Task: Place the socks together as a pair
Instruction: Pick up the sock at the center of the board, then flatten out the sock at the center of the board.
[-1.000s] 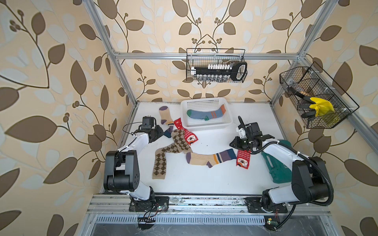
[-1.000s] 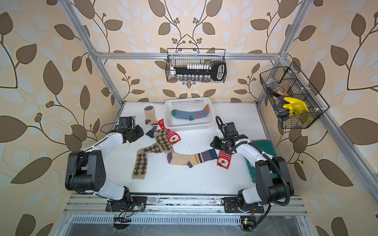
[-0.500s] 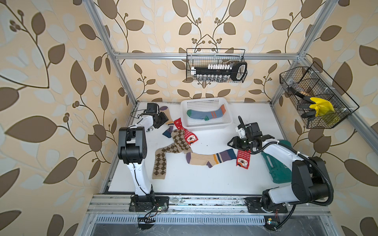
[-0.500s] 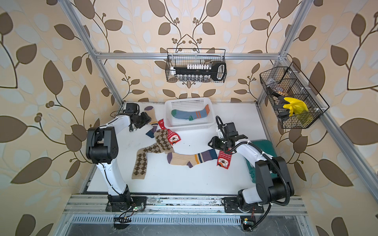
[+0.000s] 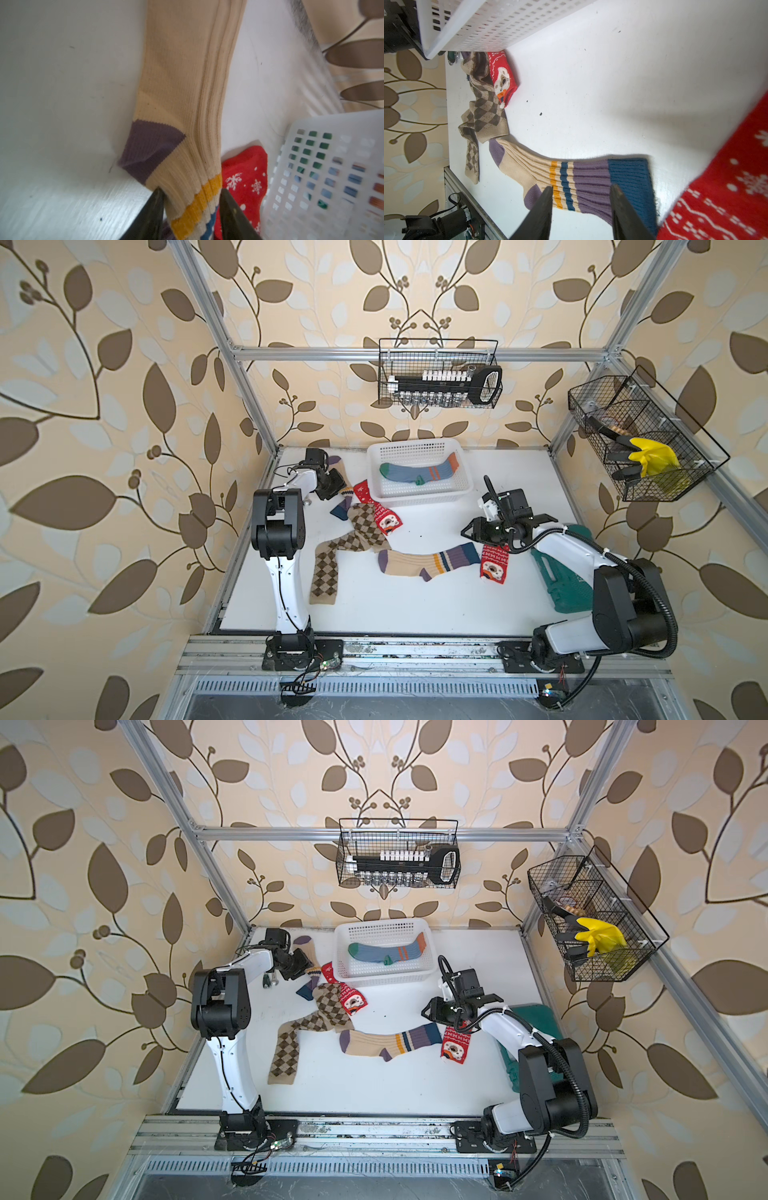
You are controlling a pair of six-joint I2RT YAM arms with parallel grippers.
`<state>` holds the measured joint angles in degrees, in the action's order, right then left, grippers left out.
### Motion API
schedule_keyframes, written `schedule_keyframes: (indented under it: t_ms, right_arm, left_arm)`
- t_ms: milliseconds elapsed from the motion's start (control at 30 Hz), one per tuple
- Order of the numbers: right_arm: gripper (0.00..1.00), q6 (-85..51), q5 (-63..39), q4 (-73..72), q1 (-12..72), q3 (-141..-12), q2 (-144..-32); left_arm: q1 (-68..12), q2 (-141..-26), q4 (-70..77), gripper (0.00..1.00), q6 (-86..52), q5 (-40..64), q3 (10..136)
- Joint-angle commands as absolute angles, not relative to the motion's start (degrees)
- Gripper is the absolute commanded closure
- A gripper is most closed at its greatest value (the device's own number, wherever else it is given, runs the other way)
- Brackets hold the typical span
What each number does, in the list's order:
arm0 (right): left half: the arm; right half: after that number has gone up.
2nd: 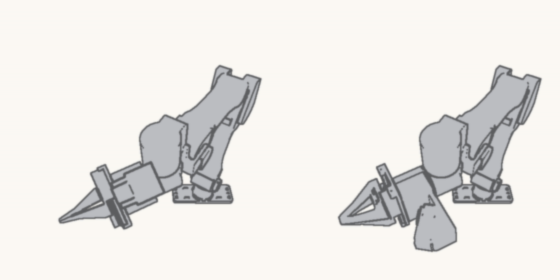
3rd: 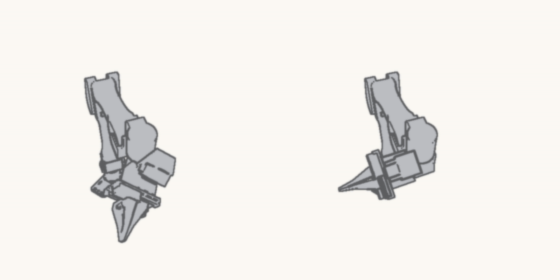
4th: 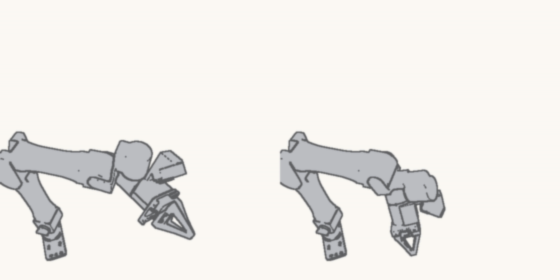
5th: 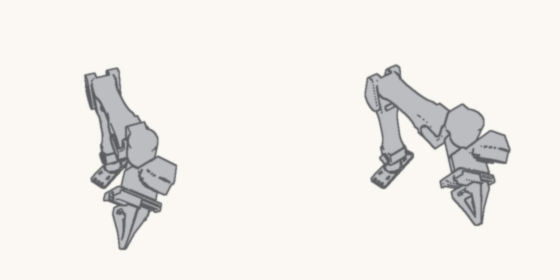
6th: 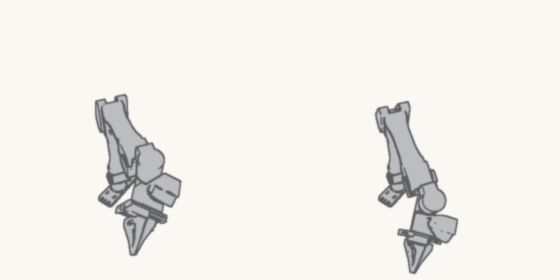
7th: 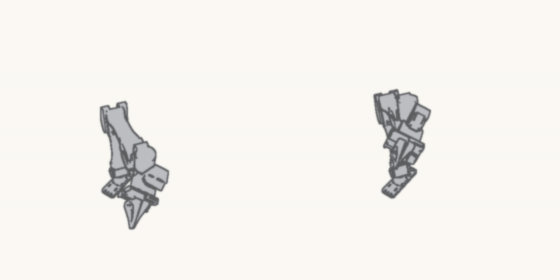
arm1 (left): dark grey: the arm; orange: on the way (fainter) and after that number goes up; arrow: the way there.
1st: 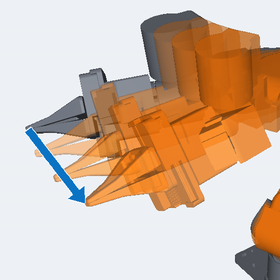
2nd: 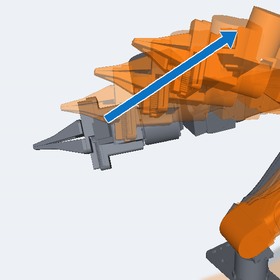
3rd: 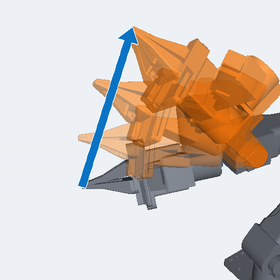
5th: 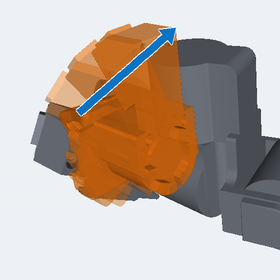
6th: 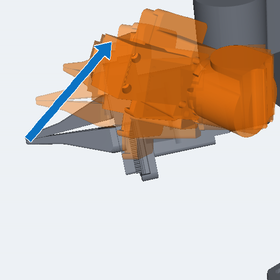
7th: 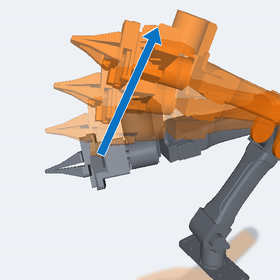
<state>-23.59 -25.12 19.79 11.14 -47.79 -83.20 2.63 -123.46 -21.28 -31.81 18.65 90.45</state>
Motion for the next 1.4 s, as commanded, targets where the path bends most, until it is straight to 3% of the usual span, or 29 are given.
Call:
schedule_keyframes:
  t_ms: [0,200,467,900,1200,1367]
  right_arm:
    - [0.57,-23.3,-26.0,19.4,11.4,-46.9,-82.3]
    - [0.63,-23.4,-25.6,20.0,11.4,-47.2,-81.1]
    - [0.64,-23.2,-26.2,21.3,11.4,-48.0,-79.0]
    - [0.63,-21.3,-27.7,25.6,11.4,-48.7,-75.2]
    - [0.64,-21.1,-28.1,26.4,11.7,-48.4,-75.1]
    - [0.63,-20.3,-26.3,28.4,13.6,-49.2,-75.8]
  left_arm:
    - [1.8,-124.0,-20.8,0.66,-32.5,20.9,92.1]
    - [0.3,-117.6,-21.8,1.00,-31.2,17.9,90.7]
    - [-3.0,-96.4,-24.6,1.00,-28.8,11.5,82.1]
    - [-19.1,-64.4,-32.2,1.00,-31.4,10.8,65.4]
    - [-36.9,-57.9,-19.1,1.00,-45.4,2.3,46.8]
    - [-45.5,-61.4,-10.7,0.99,-50.3,-3.9,44.6]
